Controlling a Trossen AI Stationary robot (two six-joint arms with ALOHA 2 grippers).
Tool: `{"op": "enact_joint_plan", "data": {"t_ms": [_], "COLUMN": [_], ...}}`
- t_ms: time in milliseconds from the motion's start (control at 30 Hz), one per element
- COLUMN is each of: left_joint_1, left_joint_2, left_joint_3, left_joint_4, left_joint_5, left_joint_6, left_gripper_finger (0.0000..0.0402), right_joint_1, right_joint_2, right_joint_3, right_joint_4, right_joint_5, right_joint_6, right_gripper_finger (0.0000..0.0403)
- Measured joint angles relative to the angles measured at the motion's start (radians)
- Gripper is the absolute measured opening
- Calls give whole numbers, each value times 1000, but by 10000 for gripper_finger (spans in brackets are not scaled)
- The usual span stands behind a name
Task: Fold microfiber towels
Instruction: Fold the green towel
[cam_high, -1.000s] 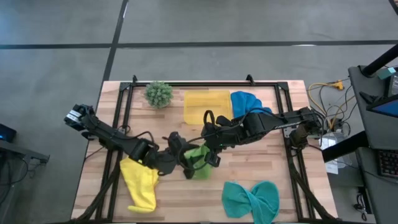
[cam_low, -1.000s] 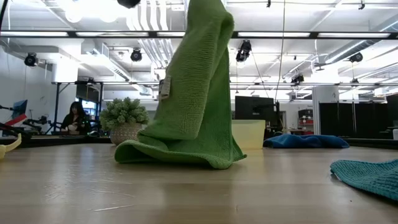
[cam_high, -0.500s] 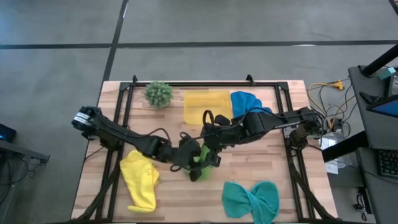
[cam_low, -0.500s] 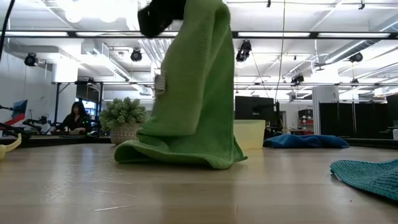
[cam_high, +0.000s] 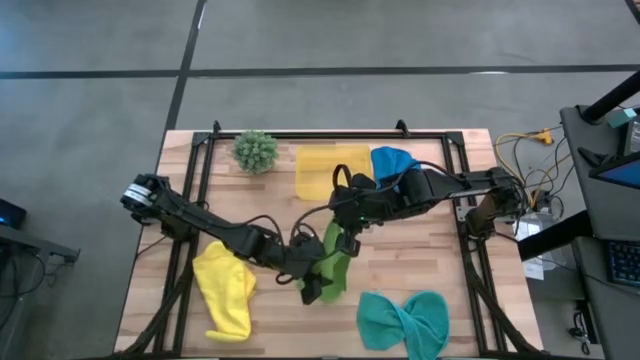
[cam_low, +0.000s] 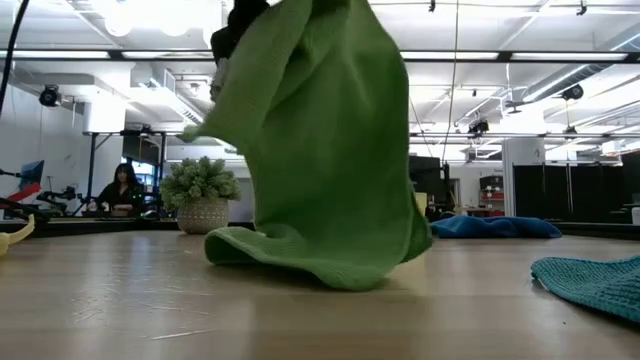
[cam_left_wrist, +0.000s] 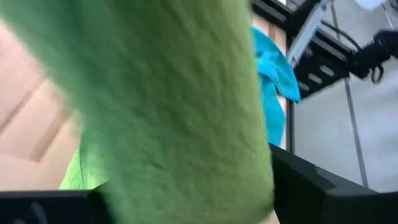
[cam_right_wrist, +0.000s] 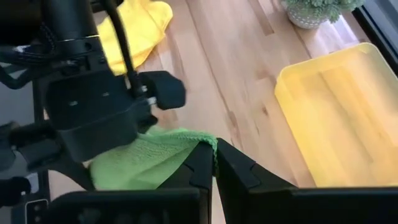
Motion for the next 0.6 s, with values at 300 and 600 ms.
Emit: {"op": "enact_joint_plan", "data": {"t_ms": [300, 600], "left_joint_1": [-28, -48], "left_joint_2": [-12, -87], "left_joint_3": [-1, -46], "left_joint_4": [-128, -190], "left_joint_5": [125, 200], "left_joint_6": [8, 29], "left_gripper_finger": [205, 170], "right_joint_1": [-8, -22], "right_joint_2": [0, 0], "right_joint_3": [0, 0], "right_joint_4": [-15, -50], "right_joint_5": [8, 9], "right_joint_6": [-36, -43], "right_gripper_finger": [8, 8]}}
